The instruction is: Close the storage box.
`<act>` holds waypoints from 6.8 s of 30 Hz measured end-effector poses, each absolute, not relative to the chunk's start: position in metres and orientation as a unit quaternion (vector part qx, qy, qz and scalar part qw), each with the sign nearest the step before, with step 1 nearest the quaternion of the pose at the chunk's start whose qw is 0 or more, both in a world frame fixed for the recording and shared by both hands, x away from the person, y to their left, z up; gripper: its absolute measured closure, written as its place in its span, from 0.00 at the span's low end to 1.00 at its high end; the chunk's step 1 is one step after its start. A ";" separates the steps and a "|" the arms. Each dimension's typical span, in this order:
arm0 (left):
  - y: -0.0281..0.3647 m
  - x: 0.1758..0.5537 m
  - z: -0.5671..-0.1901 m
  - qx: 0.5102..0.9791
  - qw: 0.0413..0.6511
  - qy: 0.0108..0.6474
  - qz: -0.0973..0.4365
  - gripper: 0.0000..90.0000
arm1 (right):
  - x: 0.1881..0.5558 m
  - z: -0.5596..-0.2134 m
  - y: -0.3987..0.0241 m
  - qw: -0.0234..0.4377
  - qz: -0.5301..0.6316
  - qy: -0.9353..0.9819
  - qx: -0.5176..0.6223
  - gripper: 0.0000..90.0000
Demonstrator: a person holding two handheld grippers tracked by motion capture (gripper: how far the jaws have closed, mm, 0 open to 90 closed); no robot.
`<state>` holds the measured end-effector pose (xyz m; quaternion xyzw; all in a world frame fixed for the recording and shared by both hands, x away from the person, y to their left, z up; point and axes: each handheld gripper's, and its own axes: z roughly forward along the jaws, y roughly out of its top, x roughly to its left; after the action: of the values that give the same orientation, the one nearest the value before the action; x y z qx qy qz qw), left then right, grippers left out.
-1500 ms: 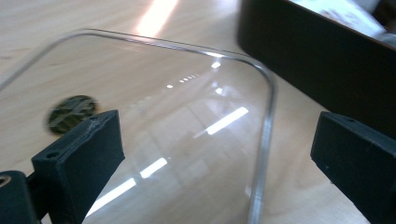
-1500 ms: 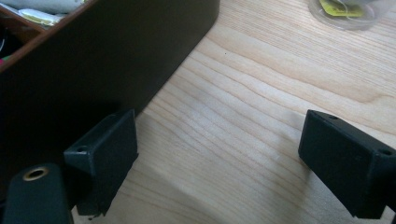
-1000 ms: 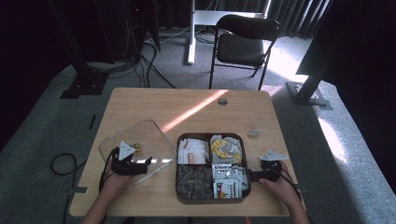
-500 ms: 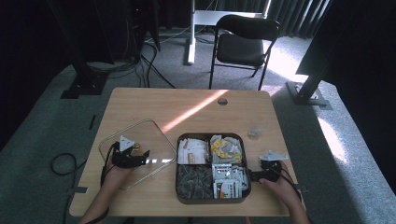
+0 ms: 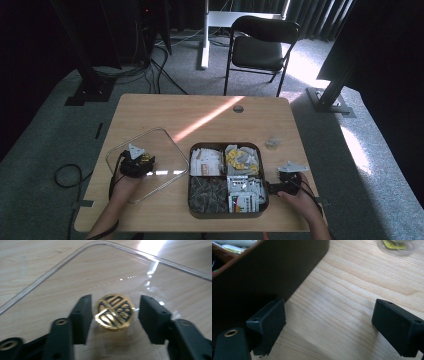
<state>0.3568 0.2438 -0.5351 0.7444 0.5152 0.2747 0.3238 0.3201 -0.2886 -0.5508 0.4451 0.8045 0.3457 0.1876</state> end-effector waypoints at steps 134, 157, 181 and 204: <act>0.083 0.324 -0.431 0.846 0.415 0.287 0.172 0.65 | 0.320 -0.551 -0.289 0.186 0.348 0.803 0.446 0.13; 0.038 0.322 -0.444 0.858 0.414 0.266 0.150 0.65 | 0.320 -0.551 -0.290 0.183 0.351 0.802 0.448 0.13; 0.011 0.325 -0.472 0.868 0.396 0.268 0.138 0.65 | 0.320 -0.551 -0.290 0.184 0.350 0.803 0.446 0.13; 0.008 0.321 -0.476 0.870 0.390 0.271 0.131 0.65 | 0.320 -0.551 -0.290 0.185 0.349 0.803 0.445 0.13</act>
<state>0.3207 0.0077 -0.4758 0.8702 0.2712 0.1305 0.3902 0.3198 -0.2904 -0.5508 0.4453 0.8035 0.3494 0.1845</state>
